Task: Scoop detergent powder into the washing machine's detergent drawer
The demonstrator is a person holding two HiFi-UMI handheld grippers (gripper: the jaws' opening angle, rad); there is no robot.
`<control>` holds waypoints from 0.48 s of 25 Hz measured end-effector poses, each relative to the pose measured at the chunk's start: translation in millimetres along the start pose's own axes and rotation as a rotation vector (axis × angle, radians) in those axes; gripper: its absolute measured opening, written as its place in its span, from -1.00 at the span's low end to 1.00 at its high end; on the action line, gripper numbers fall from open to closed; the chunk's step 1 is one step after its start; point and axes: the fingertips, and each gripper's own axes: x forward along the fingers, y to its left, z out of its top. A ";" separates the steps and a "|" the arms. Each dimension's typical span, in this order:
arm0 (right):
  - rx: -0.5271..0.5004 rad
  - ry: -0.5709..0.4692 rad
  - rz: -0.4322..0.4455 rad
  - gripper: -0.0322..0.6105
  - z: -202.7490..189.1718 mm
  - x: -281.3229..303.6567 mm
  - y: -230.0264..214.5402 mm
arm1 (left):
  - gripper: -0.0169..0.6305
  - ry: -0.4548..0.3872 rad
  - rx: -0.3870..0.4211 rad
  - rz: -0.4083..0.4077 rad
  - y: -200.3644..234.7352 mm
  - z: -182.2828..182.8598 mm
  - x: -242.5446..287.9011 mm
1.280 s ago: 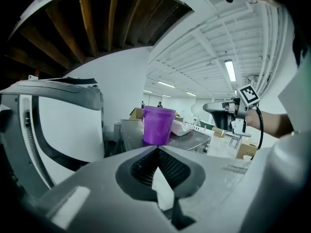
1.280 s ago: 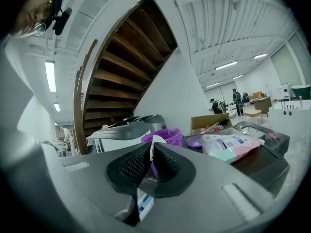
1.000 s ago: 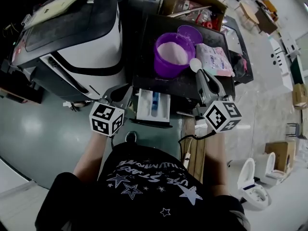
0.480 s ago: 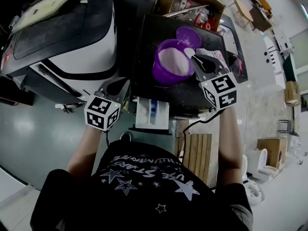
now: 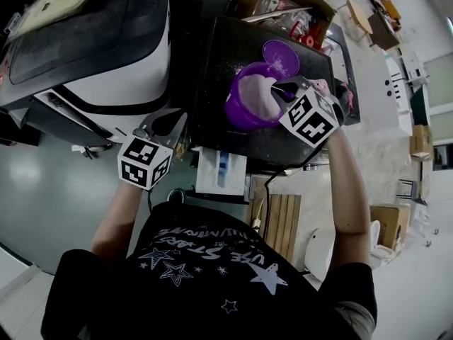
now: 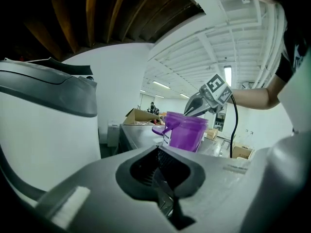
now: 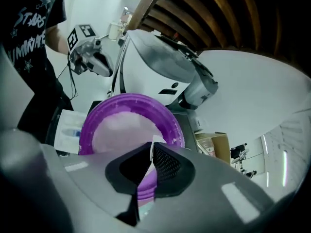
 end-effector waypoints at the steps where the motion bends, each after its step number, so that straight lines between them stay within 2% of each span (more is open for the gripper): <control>1: -0.027 0.026 0.009 -0.79 -0.7 4.2 1.0 | -0.95 0.001 -0.003 0.001 1.5 -0.6 0.0; 5: -0.114 0.114 0.028 -0.79 -7.2 18.7 3.5 | -0.95 0.001 -0.021 0.002 3.8 -3.0 -0.4; 12: -0.100 0.169 0.110 -0.79 -14.6 27.2 11.6 | -0.95 -0.003 -0.024 -0.015 -1.3 -3.1 0.9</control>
